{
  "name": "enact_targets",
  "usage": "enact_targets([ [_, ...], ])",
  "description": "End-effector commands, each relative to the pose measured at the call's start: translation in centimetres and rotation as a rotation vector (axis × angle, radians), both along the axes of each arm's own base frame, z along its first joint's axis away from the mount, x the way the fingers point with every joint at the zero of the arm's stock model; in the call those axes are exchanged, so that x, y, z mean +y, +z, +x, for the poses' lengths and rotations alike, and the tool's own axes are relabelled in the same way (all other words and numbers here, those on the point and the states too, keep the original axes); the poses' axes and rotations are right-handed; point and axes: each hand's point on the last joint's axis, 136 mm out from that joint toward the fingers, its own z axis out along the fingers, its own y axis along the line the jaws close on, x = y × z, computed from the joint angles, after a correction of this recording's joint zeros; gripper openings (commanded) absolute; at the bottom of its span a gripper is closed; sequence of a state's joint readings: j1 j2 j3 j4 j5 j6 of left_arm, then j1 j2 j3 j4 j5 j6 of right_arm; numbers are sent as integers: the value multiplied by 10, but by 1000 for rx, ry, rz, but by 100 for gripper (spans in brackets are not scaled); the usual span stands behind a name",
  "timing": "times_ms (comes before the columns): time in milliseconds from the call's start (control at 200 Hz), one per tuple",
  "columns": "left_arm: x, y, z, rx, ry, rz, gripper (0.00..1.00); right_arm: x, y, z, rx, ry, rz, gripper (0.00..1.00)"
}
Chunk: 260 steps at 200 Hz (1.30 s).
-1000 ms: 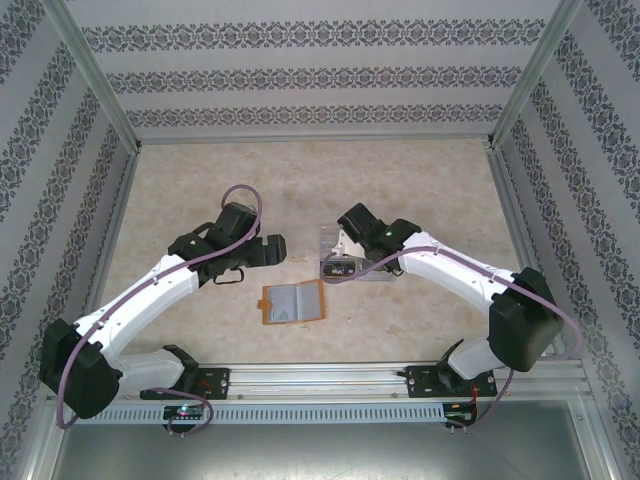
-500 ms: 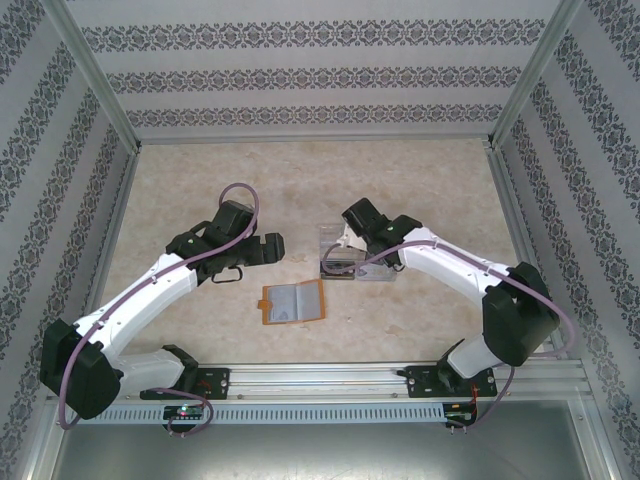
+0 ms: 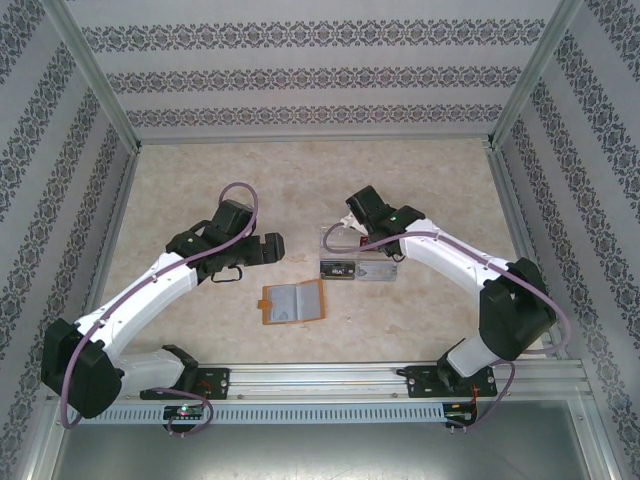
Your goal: Take the credit cards out of the card holder
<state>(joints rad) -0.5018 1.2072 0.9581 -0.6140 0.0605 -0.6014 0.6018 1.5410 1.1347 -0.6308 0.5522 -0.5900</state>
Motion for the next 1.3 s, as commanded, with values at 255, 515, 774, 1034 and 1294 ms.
enact_targets([
  [255,3,-1,-3,-2,-10,-5,100,18,-8,-56,176,65,146,56],
  [515,2,0,-4,3,-17,-6,99,16,-25,-41,149,28,51,55],
  [774,8,3,-8,-8,-10,9,100,5,-12,0,25,-89,4,52],
  [1034,9,1,-9,-10,-7,12,100,-4,-7,10,3,-148,2,51],
  [1294,7,0,-8,-7,-11,0,100,6,4,-8,-12,-129,84,54],
])
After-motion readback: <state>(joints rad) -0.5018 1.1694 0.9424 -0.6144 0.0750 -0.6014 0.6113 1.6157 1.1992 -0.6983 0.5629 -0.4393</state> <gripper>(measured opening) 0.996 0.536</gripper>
